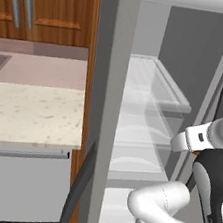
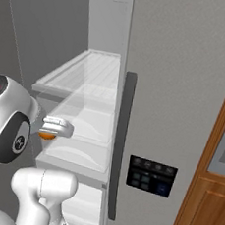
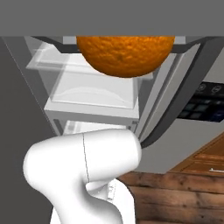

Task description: Retrieve the tangerine and mango from the fridge and place them into the bowl on the dining table.

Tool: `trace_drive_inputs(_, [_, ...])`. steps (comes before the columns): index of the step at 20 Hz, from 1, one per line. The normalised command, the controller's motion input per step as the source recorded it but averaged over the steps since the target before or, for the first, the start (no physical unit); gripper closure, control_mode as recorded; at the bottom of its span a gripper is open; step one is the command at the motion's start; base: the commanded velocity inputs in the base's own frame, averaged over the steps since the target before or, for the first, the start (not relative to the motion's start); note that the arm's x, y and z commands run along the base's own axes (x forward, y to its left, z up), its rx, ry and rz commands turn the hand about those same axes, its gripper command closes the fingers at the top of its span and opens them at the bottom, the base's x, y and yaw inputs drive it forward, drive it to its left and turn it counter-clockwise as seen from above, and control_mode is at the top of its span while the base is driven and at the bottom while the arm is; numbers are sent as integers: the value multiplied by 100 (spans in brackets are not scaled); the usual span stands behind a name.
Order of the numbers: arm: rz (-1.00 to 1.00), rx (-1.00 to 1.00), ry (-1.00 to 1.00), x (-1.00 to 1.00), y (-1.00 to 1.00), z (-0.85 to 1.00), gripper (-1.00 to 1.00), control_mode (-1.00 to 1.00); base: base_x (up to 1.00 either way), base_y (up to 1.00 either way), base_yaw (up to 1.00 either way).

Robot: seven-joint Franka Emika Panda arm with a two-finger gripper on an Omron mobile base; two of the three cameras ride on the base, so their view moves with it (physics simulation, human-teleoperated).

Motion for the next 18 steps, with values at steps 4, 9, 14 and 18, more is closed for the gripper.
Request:
trace_drive_inputs(4, [0,0,0,0,0,0,100,100,-47,-22,15])
trace_drive_inputs(9, [0,0,0,0,0,0,100,100,-61,-25,10])
trace_drive_inputs(14, [0,0,0,0,0,0,100,100,-52,-29,6])
trace_drive_inputs(18, [0,0,0,0,0,0,100,100,-47,-46,13])
